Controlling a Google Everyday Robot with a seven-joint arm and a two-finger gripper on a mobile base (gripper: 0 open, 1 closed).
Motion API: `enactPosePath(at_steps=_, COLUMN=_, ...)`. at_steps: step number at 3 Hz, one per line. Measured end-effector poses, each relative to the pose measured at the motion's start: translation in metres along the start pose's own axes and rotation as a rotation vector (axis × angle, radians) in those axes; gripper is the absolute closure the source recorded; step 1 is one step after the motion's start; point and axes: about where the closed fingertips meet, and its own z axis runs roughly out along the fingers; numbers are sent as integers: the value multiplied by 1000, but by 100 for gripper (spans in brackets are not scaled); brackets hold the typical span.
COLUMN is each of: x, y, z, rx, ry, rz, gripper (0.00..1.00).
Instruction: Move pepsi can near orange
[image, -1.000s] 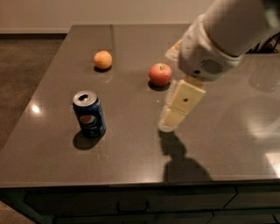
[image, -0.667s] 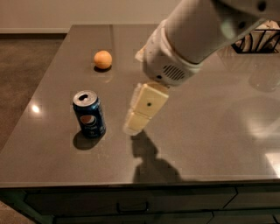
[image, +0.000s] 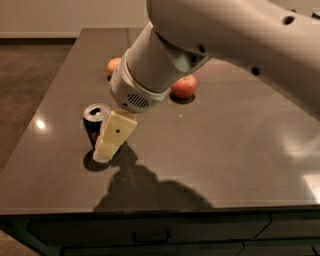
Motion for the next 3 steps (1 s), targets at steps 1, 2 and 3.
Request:
enactPosePath(at_steps=1, x=0, y=-11, z=25, rx=-39, ry=-24, rz=25, gripper=0)
enactPosePath(at_steps=2, x=-1, y=-17, z=37, rx=-74, ry=-57, rz=46, gripper=0)
enactPosePath(at_steps=3, x=-2, y=-16, z=41, rx=-97, ry=-80, rz=55, gripper=16)
